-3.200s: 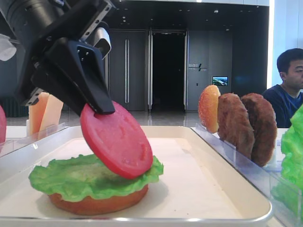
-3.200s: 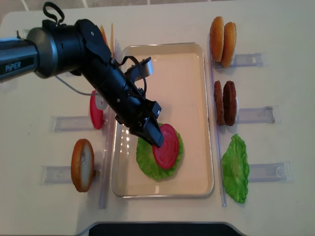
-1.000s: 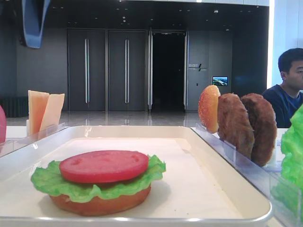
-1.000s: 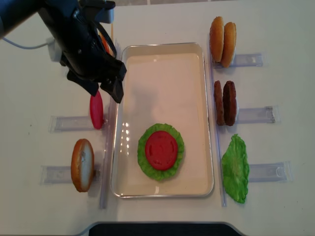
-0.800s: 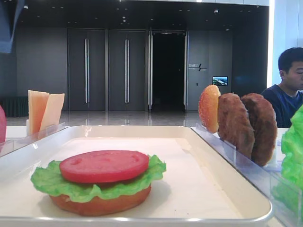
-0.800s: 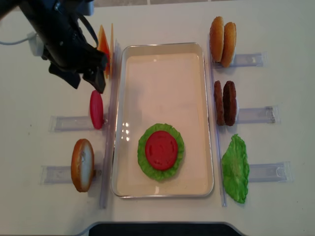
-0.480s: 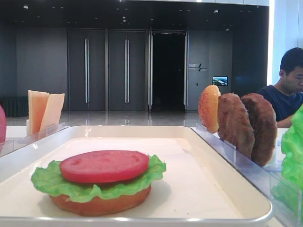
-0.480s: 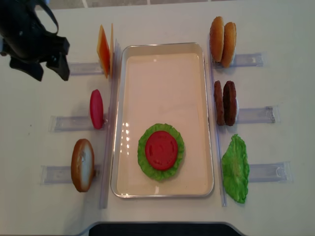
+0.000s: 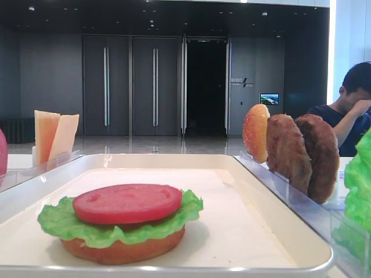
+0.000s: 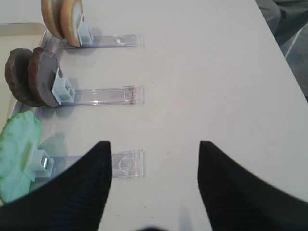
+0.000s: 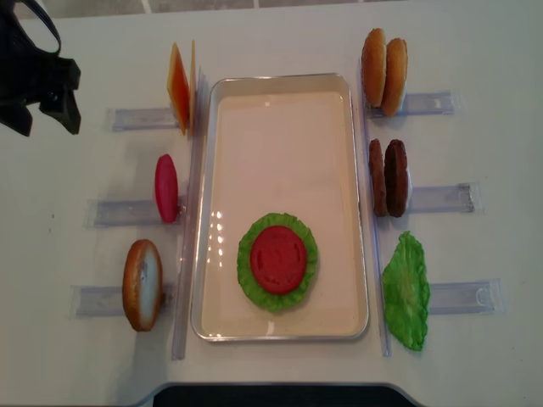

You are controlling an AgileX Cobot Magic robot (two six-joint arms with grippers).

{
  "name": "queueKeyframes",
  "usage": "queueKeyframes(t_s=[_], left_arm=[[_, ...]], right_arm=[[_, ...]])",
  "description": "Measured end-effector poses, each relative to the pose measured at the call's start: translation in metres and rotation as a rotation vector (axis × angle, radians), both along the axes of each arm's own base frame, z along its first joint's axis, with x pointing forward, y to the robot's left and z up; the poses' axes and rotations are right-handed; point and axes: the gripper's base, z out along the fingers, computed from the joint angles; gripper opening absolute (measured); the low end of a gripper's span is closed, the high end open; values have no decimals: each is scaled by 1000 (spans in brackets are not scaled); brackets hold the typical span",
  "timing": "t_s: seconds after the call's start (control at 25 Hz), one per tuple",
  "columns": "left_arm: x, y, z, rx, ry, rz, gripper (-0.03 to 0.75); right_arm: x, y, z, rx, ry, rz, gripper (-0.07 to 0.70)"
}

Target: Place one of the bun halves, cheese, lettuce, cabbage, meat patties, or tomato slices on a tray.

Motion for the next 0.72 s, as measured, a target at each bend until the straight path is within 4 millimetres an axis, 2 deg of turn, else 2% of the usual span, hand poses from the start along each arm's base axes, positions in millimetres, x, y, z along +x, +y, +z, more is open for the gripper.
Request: queueKeyframes(t_s=[0.2,0.36,0.52,0.72], left_arm=[[-19,-7,22,-65,-74,7,566],[-49,-10,37,-88,-130,5,566],[-93,-12,46,-84,-184,-9,566],[-147,-14,49,-78,-263,-23,566]], right_arm=[[0,0,0,1,0,1,407],[0,0,0,1,0,1,407],[0,0,0,1,0,1,407],[0,0,0,1,0,1,407]])
